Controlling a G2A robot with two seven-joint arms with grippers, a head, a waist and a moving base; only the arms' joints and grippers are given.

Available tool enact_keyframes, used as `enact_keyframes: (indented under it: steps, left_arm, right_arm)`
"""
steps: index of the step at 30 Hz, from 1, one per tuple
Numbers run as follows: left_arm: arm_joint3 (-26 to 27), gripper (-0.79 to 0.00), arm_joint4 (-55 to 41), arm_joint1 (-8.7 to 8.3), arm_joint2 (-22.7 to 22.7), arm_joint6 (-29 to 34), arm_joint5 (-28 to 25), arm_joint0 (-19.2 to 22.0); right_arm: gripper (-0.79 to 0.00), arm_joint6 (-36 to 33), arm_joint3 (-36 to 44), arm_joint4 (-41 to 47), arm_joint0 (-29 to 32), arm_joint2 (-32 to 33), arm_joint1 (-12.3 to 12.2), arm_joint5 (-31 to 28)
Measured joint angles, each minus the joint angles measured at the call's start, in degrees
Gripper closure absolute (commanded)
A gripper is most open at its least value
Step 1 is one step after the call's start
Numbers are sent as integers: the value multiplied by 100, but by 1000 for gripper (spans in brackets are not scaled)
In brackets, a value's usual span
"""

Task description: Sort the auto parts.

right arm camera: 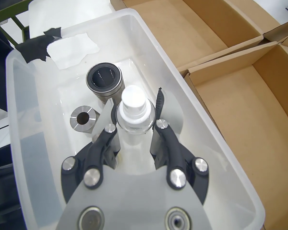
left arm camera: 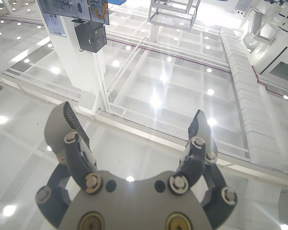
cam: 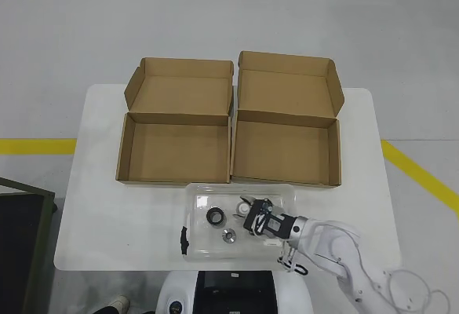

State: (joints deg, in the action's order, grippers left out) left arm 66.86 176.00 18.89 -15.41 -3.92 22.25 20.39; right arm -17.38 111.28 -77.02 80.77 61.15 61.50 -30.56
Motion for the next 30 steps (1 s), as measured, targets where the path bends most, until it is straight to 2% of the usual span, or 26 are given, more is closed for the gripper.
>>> enact_keyframes:
  steps: [9, 12, 16, 20, 25, 30]
  left_arm:
    - [0, -785, 0, 0, 0, 0, 0, 0]
    - [0, -785, 0, 0, 0, 0, 0, 0]
    - [0, -785, 0, 0, 0, 0, 0, 0]
    - [0, -785, 0, 0, 0, 0, 0, 0]
    - [0, -785, 0, 0, 0, 0, 0, 0]
    - [0, -785, 0, 0, 0, 0, 0, 0]
  right_arm:
    - [0, -54, 907, 620, 516, 581, -114, -338]
    - [0, 334, 1027, 1289, 706, 748, -116, -359]
    - [0, 998, 856, 2700, 836, 1020, -108, -513]
    - [0, 1174, 801, 3402, 842, 1243, -118, -658]
    - [0, 1446, 889, 4152, 847, 1379, -96, -510]
    - [0, 1749, 1044, 4514, 738, 1338, -41, -183]
